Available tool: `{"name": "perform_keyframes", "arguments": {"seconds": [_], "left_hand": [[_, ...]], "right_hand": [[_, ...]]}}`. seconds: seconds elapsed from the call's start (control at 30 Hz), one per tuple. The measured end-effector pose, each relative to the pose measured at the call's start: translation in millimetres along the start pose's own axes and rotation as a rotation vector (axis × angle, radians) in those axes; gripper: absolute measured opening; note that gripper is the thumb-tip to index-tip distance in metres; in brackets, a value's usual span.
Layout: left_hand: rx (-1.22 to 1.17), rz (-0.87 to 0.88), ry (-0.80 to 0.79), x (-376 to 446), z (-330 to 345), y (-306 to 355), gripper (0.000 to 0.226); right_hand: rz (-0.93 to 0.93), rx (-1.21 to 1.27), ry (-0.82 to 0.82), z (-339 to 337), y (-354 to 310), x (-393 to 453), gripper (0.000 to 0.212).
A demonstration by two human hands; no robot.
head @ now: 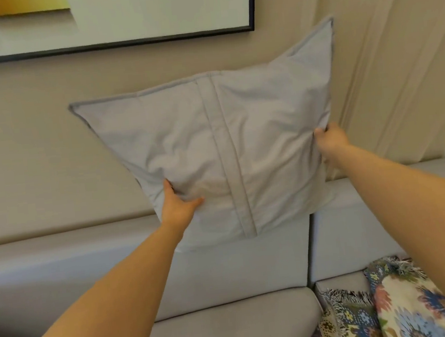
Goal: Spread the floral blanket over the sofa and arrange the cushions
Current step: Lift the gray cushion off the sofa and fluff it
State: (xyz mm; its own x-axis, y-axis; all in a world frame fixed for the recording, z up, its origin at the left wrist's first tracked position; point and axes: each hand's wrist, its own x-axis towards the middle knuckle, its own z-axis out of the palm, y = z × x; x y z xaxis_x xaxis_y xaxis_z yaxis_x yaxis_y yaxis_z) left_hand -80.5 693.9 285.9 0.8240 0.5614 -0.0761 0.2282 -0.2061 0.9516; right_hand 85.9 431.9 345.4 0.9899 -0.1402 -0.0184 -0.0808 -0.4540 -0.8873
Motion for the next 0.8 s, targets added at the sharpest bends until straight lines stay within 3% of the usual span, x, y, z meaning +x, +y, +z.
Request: {"name": "perform_keyframes", "arguments": {"seconds": [0.1,0.27,0.47,0.8], "left_hand": [[0.213,-0.017,-0.1,-3,19,-15,0.101],[0.249,0.044,0.056,-7,24,-7,0.081],[0.225,0.031,0.205,-13,20,-5,0.069],[0.232,-0.006,0.217,-28,17,-8,0.067]], "right_hand": [[0.125,-0.032,-0.107,-4,42,-12,0.05],[0.246,-0.006,-0.145,-2,79,-24,0.061],[0.219,0.064,-0.117,-2,81,-32,0.061],[0.173,0.131,-0.024,4,81,-56,0.07]]}}
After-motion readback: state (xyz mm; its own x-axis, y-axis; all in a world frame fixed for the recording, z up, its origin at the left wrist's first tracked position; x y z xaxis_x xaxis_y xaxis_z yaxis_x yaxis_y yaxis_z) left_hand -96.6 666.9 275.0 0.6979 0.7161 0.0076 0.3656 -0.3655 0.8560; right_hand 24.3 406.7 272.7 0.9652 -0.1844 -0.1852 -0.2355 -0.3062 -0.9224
